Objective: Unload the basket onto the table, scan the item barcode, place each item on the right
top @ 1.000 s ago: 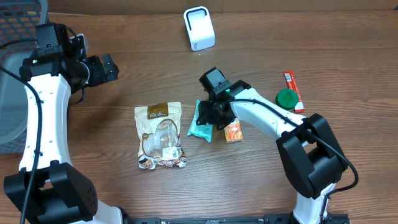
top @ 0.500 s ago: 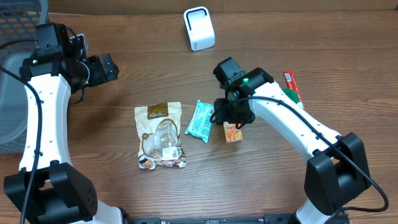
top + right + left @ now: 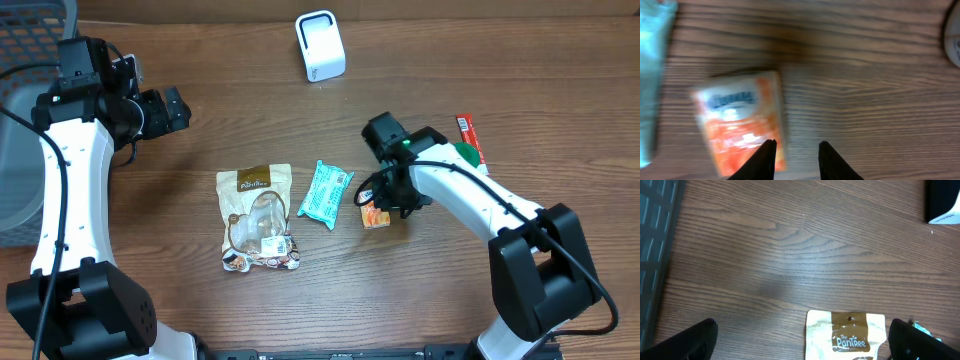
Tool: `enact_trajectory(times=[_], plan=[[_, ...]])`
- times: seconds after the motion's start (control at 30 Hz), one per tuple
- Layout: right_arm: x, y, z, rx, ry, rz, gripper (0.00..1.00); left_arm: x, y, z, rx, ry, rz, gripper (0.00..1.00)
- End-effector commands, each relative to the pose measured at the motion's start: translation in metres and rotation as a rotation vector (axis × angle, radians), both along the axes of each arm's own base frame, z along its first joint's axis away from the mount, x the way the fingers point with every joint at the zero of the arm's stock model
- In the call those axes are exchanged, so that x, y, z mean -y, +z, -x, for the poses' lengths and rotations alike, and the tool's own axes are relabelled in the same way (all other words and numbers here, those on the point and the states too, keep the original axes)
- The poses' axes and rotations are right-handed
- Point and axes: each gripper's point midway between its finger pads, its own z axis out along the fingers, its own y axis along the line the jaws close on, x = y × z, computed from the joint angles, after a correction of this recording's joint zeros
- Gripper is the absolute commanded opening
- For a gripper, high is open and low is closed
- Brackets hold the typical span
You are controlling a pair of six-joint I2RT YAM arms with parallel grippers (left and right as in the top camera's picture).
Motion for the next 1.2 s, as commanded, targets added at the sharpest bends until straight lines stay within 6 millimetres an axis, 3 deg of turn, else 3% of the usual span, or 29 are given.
enact_trajectory(times=[0.0, 0.27, 0.53, 1.17], plan=[[0.001, -0.005, 0.004, -0.023, -0.017, -0.04, 0.29, 0.0, 0.001, -0.001, 0.002, 0.009, -0.002, 1.0], [-0.002, -0.006, 0.004, -0.028, -0.016, -0.054, 0.27, 0.0, 0.001, -0.001, 0.002, 0.009, -0.002, 1.0], [-0.015, -0.006, 0.01, -0.063, 0.011, -0.13, 0.12, 0.0, 0.001, -0.001, 0.001, 0.009, -0.002, 1.0], [-0.013, -0.013, 0.012, -0.058, 0.01, -0.129, 0.08, 0.0, 0.001, -0.001, 0.002, 0.009, -0.002, 1.0]])
